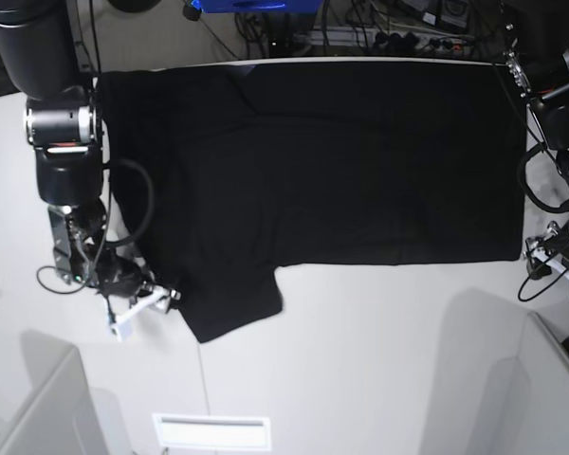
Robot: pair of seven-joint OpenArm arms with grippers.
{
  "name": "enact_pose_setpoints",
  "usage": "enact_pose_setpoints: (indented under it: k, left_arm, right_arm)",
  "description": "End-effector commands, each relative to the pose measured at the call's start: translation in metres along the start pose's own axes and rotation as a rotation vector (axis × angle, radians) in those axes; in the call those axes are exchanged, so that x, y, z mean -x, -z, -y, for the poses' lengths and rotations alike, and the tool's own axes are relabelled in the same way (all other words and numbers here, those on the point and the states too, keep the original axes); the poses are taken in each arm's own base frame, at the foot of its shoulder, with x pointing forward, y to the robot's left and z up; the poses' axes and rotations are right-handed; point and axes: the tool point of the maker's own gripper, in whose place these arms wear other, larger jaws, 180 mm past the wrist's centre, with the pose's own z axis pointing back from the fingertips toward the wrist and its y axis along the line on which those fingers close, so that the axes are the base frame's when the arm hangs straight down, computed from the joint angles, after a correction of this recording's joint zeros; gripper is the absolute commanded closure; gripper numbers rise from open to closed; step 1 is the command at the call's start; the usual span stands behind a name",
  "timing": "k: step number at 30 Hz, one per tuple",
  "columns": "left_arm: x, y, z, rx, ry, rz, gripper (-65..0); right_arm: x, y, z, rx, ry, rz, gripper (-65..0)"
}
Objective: Fold the T-shirt properly
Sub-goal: 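Reach both grippers down to the hem corners of the shirt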
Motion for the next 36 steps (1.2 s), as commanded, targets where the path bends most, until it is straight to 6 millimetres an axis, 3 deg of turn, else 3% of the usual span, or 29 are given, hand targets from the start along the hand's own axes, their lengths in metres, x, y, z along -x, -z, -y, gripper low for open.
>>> enact_pose_setpoints:
  k: [1, 7, 11, 13, 16, 20, 29, 36]
  left_arm:
    - [-0.022, -0.008, -0.012, -0.023, 0.005, 0.056, -44.3]
    - [-0.002, -0.008, -0.015, -0.03, 0.012, 0.016, -44.3]
    - [0.008, -0.008, -0.016, -0.03, 0.014, -0.001, -43.9]
    - [0.011, -0.007, -0.015, -0.028, 0.013, -0.008, -43.9]
    - [0.016, -0.007, -0.015, -0.028, 0.015, -0.016, -43.9]
    - [0.018, -0.005, -0.011, -0.022, 0.013, -0.02, -44.3]
    - [0.017, -0.001, -0.001, -0.003, 0.0, -0.016, -44.3]
    - [0.028, 0.021, 0.003, 0.022, -0.106, -0.056, -44.3]
  right_arm:
    - [-0.023, -0.004, -0.007, -0.014, -0.022, 0.041, -44.9]
    - [-0.01, 0.007, -0.026, -0.032, -0.073, 0.007, -44.0]
    - [-0.004, 0.01, -0.028, -0.028, -0.103, -0.01, -43.8]
    - [-0.003, 0.011, -0.027, -0.026, -0.101, -0.006, -40.7]
    - [-0.001, 0.011, -0.026, -0.024, -0.095, 0.003, -25.4]
    - [-0.002, 0.011, -0.025, -0.024, -0.093, 0.015, 0.0]
    - [-0.003, 0.011, -0.025, -0.023, -0.088, 0.016, 0.0]
    - [-0.003, 0.011, -0.025, -0.023, -0.09, 0.015, 0.0]
